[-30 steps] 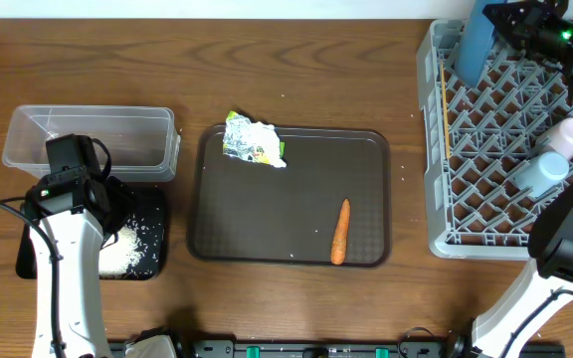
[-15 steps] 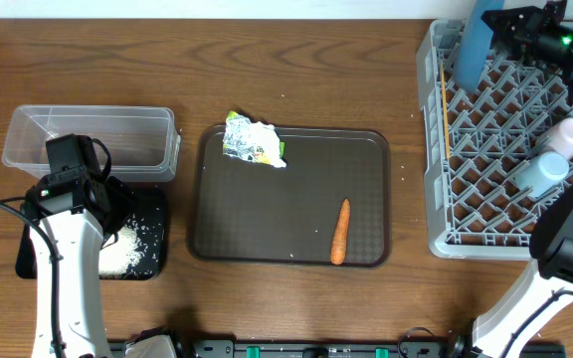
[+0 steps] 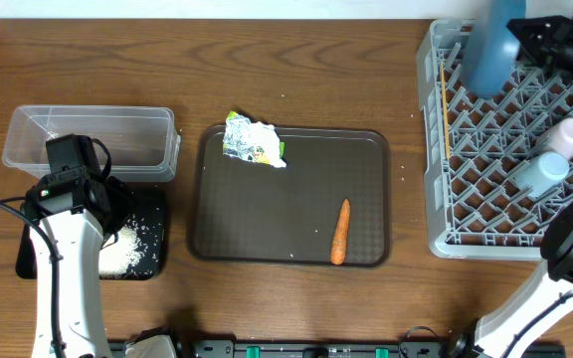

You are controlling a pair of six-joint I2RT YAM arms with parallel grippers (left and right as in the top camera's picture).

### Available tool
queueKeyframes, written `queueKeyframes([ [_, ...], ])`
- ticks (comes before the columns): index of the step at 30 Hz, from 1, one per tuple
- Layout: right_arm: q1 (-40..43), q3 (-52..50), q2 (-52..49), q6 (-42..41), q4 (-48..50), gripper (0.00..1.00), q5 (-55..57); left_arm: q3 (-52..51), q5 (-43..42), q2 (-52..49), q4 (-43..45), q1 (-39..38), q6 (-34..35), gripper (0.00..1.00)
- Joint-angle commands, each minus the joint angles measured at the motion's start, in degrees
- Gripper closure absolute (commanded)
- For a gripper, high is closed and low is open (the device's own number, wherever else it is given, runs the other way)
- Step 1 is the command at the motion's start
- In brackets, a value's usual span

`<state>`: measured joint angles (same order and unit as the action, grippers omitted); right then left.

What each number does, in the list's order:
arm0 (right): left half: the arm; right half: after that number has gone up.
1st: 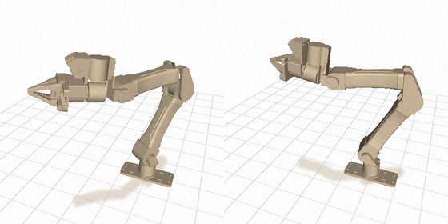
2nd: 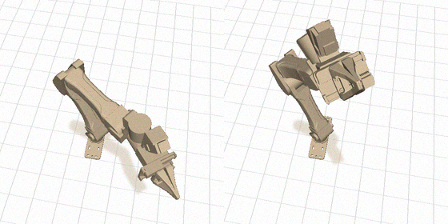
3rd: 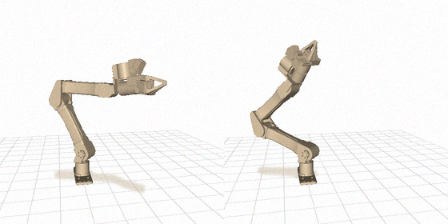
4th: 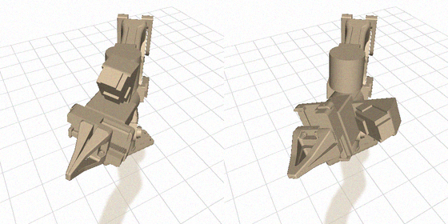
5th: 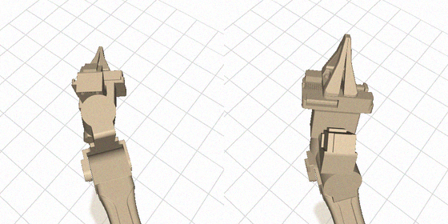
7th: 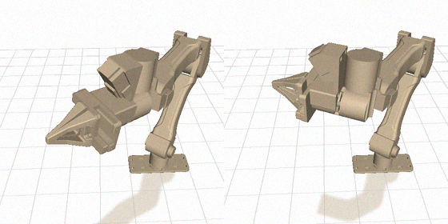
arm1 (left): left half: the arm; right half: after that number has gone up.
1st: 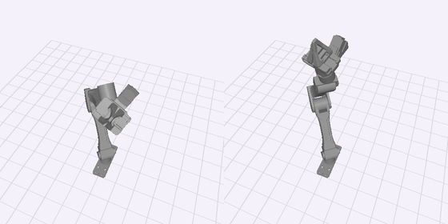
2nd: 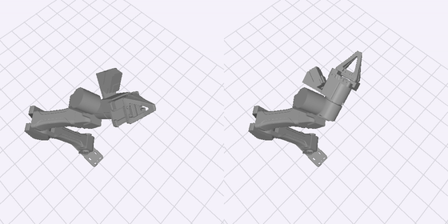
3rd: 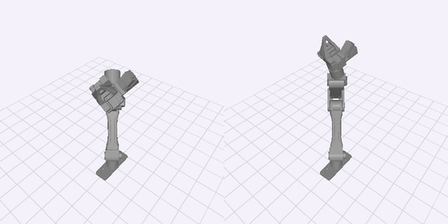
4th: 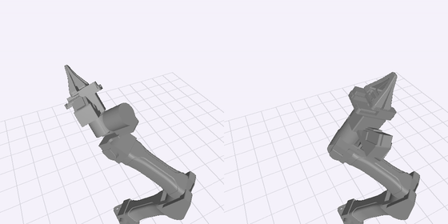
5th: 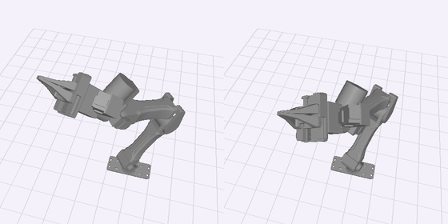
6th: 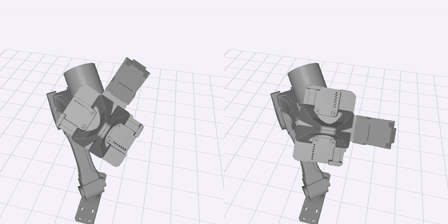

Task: Sort waste into correct bins and load items into the dishwasher rack
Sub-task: 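Carry the blue bowl into the rack and release it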

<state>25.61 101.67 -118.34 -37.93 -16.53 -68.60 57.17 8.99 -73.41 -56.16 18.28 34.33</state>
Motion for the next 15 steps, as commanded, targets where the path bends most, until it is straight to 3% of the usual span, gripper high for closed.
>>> queueKeyframes([
  [1, 1.2, -0.6, 0.1, 0.5, -0.2, 0.83, -1.1, 0.9, 0.5, 0.2, -0.2, 0.3, 0.3, 0.00],
  [6, 2.6, -0.6, 0.1, 1.6, -2.6, 0.86, 0.4, 0.9, 0.5, 0.2, -0.2, 0.3, 0.3, 0.00],
  [15, 6.8, -0.6, 0.2, 10.4, -16.2, 0.89, 12.3, 0.9, 0.5, 0.2, -0.2, 0.3, 0.3, 0.00],
])
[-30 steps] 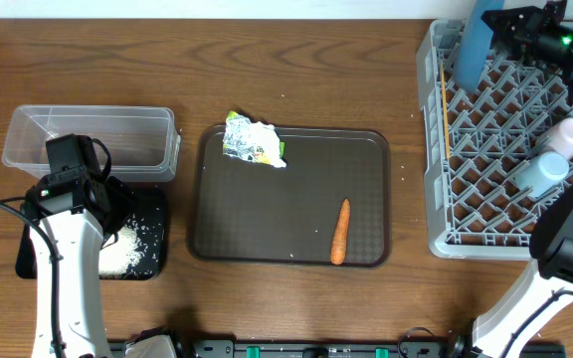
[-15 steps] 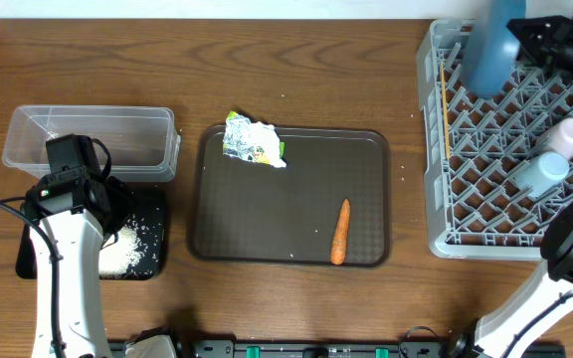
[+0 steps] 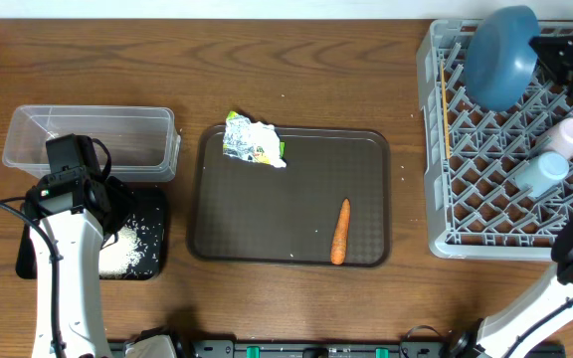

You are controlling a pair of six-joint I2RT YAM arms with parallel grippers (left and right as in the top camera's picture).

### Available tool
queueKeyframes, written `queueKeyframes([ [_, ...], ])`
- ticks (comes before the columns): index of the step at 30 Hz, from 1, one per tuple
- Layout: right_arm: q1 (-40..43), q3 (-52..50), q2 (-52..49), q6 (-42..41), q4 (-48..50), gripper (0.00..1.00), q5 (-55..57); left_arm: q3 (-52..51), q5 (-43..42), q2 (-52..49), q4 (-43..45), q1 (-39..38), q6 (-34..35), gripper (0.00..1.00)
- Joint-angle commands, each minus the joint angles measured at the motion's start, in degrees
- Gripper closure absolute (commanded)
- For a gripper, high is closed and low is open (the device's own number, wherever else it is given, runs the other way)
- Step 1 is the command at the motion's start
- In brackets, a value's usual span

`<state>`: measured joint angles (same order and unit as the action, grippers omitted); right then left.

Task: Sort waste into correct bins and load items into the dishwasher rack
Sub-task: 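Carry the blue bowl into the rack and release it, then withdraw the right gripper from the rack toward the tray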

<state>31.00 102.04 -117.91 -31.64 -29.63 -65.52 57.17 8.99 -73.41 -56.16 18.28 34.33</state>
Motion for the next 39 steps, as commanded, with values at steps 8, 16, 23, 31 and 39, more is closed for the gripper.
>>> queueKeyframes([
  [8, 4.8, -0.4, 2.6, 5.7, -6.9, 0.72, 11.6, 0.9, 0.5, 0.2, -0.2, 0.3, 0.3, 0.00],
  [16, 5.2, 1.3, 14.7, 5.7, -17.7, 0.21, 33.9, 0.9, 0.5, 0.2, -0.2, 0.3, 0.3, 0.00],
  [23, 4.8, 1.4, 26.5, 5.0, -23.4, 0.01, 42.5, 0.9, 0.5, 0.2, -0.2, 0.3, 0.3, 0.00],
  [31, 0.9, 1.4, 36.7, 4.5, -25.9, 0.01, 21.4, 0.9, 0.5, 0.2, -0.2, 0.3, 0.3, 0.00],
  [39, -13.9, 1.0, 38.6, 12.6, -37.1, 0.01, 24.0, 0.9, 0.5, 0.2, -0.2, 0.3, 0.3, 0.00],
])
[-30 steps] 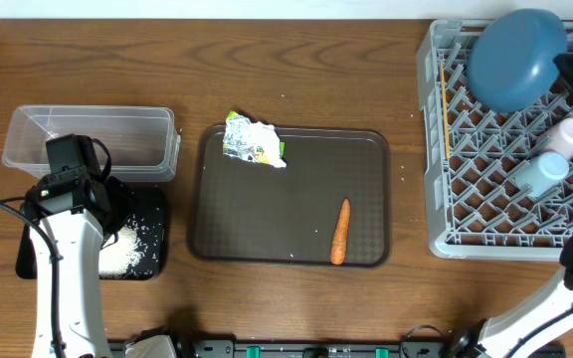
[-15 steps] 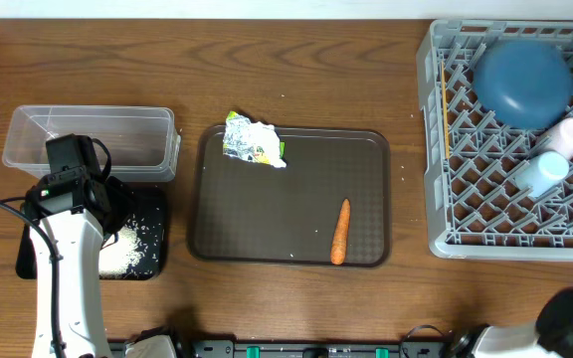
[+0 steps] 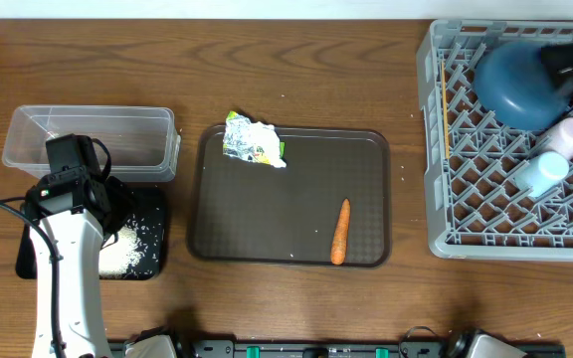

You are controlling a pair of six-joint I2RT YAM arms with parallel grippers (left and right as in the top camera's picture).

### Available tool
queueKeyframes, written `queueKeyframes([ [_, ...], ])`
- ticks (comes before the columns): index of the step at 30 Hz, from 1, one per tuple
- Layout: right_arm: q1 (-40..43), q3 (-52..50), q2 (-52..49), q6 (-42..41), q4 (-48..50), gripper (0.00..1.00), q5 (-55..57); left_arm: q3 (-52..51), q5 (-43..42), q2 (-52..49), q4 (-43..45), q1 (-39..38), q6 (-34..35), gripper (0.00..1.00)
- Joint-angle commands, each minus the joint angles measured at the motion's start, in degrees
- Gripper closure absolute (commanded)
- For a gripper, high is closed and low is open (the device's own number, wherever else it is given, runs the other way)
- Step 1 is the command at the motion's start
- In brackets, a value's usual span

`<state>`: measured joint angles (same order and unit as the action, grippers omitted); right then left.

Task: Sort waste into correct bins and load items into the dishwasher rack
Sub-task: 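Withdraw the right gripper from the rack toward the tray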

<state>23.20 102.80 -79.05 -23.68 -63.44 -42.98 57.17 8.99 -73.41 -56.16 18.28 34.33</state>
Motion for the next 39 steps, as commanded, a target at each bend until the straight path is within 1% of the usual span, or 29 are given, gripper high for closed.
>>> queueKeyframes([
  [1, -8.5, 0.1, -0.4, 4.6, -5.3, 0.01, 4.9, 0.9, 0.5, 0.2, -0.2, 0.3, 0.3, 0.00],
  [5, -20.1, -1.6, -1.5, 1.6, -11.5, 0.01, 21.0, 0.9, 0.5, 0.2, -0.2, 0.3, 0.3, 0.00],
  [8, -28.8, -3.4, -2.7, -3.6, -13.4, 0.01, 31.4, 0.9, 0.5, 0.2, -0.2, 0.3, 0.3, 0.00],
  [13, -40.8, -8.1, -5.0, -9.5, -10.3, 0.01, 38.5, 0.9, 0.5, 0.2, -0.2, 0.3, 0.3, 0.00],
  [15, -44.1, -9.7, -6.3, -10.0, -7.4, 0.01, 40.6, 0.9, 0.5, 0.2, -0.2, 0.3, 0.3, 0.00],
  [17, -45.3, -9.9, -7.5, -10.0, -6.1, 0.01, 41.5, 0.9, 0.5, 0.2, -0.2, 0.3, 0.3, 0.00],
  [21, -45.1, -9.9, -9.6, -9.9, -5.0, 0.01, 42.1, 0.9, 0.5, 0.2, -0.2, 0.3, 0.3, 0.00],
  [26, -44.8, -10.0, -10.5, -9.9, -6.7, 0.01, 48.4, 0.9, 0.5, 0.2, -0.2, 0.3, 0.3, 0.00],
  [29, -44.8, -10.0, -10.5, -9.9, -7.9, 0.01, 50.2, 0.9, 0.5, 0.2, -0.2, 0.3, 0.3, 0.00],
  [39, -44.8, -10.0, -10.5, -9.9, -8.2, 0.01, 50.3, 0.9, 0.5, 0.2, -0.2, 0.3, 0.3, 0.00],
])
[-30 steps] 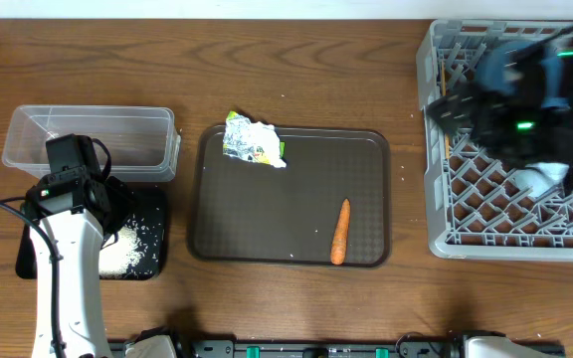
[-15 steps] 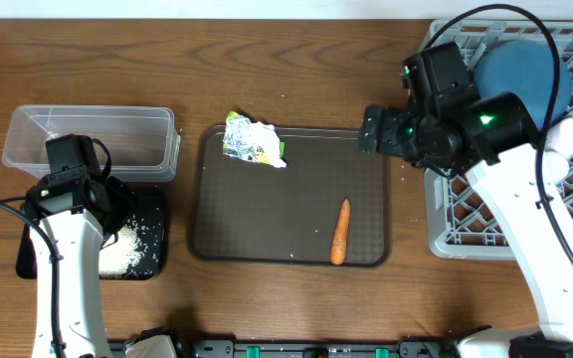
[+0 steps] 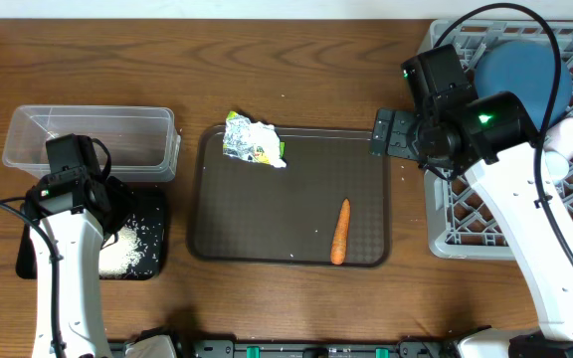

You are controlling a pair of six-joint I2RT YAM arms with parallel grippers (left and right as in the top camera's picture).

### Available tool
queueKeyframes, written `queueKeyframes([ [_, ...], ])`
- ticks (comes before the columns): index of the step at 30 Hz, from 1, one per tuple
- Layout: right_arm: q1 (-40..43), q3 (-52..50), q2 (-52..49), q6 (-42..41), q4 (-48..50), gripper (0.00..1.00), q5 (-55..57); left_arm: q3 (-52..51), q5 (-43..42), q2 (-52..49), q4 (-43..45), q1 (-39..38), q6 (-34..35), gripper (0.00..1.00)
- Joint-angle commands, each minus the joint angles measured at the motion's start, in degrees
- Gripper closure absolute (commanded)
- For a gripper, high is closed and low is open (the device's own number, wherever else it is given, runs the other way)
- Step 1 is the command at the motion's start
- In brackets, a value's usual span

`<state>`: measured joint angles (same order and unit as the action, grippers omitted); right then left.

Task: Sort waste into correct bins and load items into the dishwasher rack
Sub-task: 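Withdraw the right gripper from the rack toward the tray, then move the left gripper over the carrot on the tray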

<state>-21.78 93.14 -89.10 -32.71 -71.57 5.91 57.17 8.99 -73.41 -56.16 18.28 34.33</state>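
An orange carrot [image 3: 340,232] lies on the right part of the dark brown tray [image 3: 291,249]. A crumpled white, green and yellow wrapper [image 3: 253,139] rests on the tray's back left rim. My right gripper [image 3: 380,135] hangs over the tray's back right corner, open and empty. A blue bowl [image 3: 517,72] lies in the grey dishwasher rack [image 3: 440,204], partly behind the right arm. My left arm [image 3: 68,184] stands over the black bin [image 3: 149,261] with its fingers hidden under the wrist.
A clear plastic container [image 3: 93,139] stands behind the black bin, which holds white rice [image 3: 125,247]. A pale pink cup [image 3: 569,133] lies in the rack behind my right arm. The right arm spans the rack's front left part.
My right gripper was at the blue bowl in the rack's back right. It has let go and now sits open over the tray's back right corner. The bowl stays in the rack.
My right gripper first held the blue bowl on edge above the rack's back. Then the bowl was tilted over, then low in the rack beside the pink cup. Now it lies there alone and the gripper is at the tray. The left arm has not moved.
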Motion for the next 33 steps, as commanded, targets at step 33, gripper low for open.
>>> queueKeyframes([
  [33, 0.2, -0.3, -0.4, -0.9, 0.0, 0.01, 1.4, 0.9, -14.7, 0.2, -6.5, 0.3, 7.6, 0.00],
])
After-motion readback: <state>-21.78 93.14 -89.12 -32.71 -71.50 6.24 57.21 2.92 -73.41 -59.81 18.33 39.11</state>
